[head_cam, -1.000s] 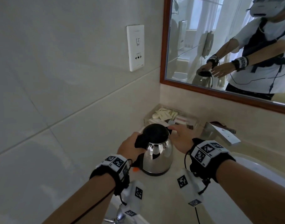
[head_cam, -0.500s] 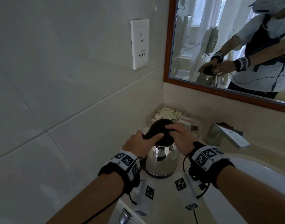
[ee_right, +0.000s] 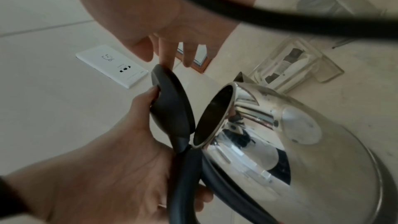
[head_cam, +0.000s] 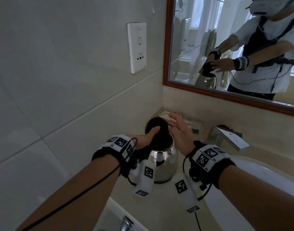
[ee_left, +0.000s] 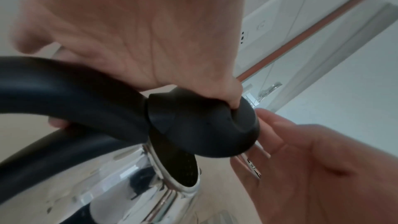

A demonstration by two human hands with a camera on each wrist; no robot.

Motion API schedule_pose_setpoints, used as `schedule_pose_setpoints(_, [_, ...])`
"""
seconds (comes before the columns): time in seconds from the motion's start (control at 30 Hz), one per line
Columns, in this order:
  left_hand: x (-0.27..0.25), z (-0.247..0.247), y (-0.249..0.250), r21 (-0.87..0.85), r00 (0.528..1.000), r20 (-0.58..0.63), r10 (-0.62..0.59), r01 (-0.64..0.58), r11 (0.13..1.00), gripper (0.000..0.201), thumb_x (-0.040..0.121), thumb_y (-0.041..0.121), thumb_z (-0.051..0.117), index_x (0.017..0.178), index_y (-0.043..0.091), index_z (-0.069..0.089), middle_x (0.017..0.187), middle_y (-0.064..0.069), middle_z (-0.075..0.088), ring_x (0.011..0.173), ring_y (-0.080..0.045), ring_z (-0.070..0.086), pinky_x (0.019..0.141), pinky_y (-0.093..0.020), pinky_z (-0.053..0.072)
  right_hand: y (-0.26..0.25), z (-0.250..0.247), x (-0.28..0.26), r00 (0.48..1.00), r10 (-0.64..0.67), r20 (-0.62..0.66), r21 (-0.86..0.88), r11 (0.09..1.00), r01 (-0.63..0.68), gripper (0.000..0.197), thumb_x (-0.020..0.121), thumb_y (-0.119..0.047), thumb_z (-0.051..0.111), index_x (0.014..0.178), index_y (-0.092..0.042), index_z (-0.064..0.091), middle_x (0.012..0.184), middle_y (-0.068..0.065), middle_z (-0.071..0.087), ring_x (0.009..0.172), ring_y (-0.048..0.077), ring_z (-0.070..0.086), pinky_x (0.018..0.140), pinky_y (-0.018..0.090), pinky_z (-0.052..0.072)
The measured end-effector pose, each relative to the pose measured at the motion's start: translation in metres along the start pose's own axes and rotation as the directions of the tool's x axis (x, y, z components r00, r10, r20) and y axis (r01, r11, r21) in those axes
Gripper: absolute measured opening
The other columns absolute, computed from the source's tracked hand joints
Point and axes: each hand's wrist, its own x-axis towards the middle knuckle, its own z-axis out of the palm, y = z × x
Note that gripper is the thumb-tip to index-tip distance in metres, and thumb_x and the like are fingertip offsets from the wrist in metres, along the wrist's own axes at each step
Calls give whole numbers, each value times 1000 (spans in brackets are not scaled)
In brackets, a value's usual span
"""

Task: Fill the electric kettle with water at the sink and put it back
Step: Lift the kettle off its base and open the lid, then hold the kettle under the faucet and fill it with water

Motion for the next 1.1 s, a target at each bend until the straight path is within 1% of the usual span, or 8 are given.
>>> schedule_pose_setpoints(0.1, [-5, -4, 0, -70, 999, 37, 3, 0, 998, 71, 96, 55, 24, 142, 3, 38, 139, -19, 51, 115, -26, 56, 85, -22, 45, 0, 1, 2, 1000, 15, 9, 28, 1000, -15, 51, 90, 2, 35, 138, -17, 35, 136, 4, 54, 120, 22, 54, 100, 40, 48])
schedule_pose_setpoints(0.23, [-12, -6, 0, -173, 1000, 10, 13, -11, 985, 69, 96, 53, 25, 138, 2, 44, 120, -20, 61, 87, -21, 59, 63, -17, 47, 0, 0, 1, 1000, 18, 23, 4, 1000, -18, 54, 89, 3, 34, 139, -19, 34, 122, -5, 54, 93, 7, 60, 71, 18, 49])
schedule_pose_setpoints(0.37, [-12, -9, -8, -182, 999, -48, -9, 0, 983, 54, 97, 52, 23, 115, 10, 51, 77, -6, 60, 65, -14, 57, 44, -12, 49, 11, -5, 4, 997, 76, -15, -53, 996, -77, 60, 88, 0, 37, 143, -17, 25, 139, 6, 47, 112, 19, 53, 83, 26, 44])
schedule_pose_setpoints(0.53, [-15, -4, -12, -204, 997, -76, 14, -29, 978, 66, 97, 52, 20, 133, 4, 49, 79, 0, 55, 69, -10, 54, 57, -18, 41, 21, -13, 3, 970, 239, -41, 28, 971, -238, 56, 90, 1, 38, 144, -5, 25, 148, 12, 37, 128, 27, 43, 88, 26, 38])
schedule_pose_setpoints(0.7, [-20, -7, -7, -169, 995, -54, -78, 68, 983, 74, 93, 60, 25, 126, 1, 55, 71, -5, 60, 61, -14, 58, 50, -19, 47, 30, -11, 6, 952, 299, -68, 108, 951, -291, 49, 93, -5, 36, 140, 4, 29, 125, 12, 49, 71, 6, 48, 40, 4, 42])
schedule_pose_setpoints(0.87, [-25, -15, -3, -91, 979, 49, -199, 203, 975, 77, 85, 71, 27, 95, 1, 55, 68, -11, 65, 60, -18, 59, 41, -18, 49, 51, 0, 16, 941, 295, -165, 74, 955, -287, 71, 71, -33, 45, 137, -12, 29, 130, 15, 50, 110, 35, 57, 94, 52, 50])
schedule_pose_setpoints(0.97, [-25, -16, -6, -113, 970, 107, -219, 230, 967, 75, 83, 73, 29, 83, 3, 54, 61, -13, 69, 55, -21, 65, 45, -20, 53, 47, -1, 12, 934, 322, -157, 18, 946, -323, 44, 86, -24, 43, 127, -12, 35, 108, 2, 48, 103, 20, 46, 81, 32, 44])
schedule_pose_setpoints(1.1, [-19, -14, -13, -172, 980, 97, -174, 188, 967, 76, 83, 75, 26, 85, 6, 58, 58, -9, 65, 55, -20, 60, 60, -24, 49, 53, -2, 12, 929, 328, -171, 48, 945, -325, 51, 95, -12, 36, 143, -1, 23, 120, 6, 41, 93, 11, 41, 57, 11, 31])
